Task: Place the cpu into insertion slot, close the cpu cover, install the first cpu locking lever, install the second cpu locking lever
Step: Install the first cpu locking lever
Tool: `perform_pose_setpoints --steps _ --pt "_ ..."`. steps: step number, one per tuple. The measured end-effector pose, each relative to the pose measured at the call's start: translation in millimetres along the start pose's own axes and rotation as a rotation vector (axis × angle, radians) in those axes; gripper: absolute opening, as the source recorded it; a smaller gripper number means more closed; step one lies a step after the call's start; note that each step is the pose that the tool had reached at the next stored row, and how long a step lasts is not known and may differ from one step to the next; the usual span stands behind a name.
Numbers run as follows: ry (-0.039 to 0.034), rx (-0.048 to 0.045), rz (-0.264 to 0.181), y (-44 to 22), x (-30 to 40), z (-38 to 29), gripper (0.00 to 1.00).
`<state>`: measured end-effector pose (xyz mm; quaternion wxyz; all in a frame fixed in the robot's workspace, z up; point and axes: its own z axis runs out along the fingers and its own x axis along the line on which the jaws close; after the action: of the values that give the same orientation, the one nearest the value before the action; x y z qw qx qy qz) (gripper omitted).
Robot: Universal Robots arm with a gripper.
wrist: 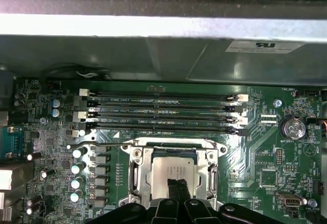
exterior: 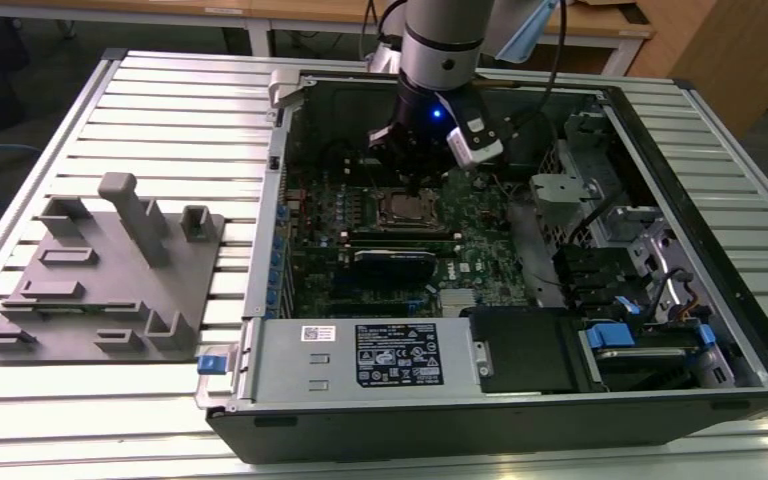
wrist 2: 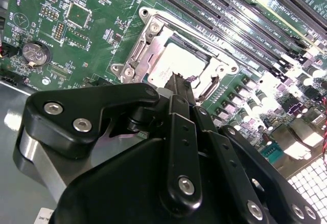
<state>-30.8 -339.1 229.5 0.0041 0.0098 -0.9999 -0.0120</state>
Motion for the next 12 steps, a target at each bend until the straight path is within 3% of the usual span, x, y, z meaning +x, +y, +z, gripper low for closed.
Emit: perform_pose_setpoints --steps 12 --pt "-0.0003 -0.0005 0.000 0.3 0.1 -9.3 0.10"
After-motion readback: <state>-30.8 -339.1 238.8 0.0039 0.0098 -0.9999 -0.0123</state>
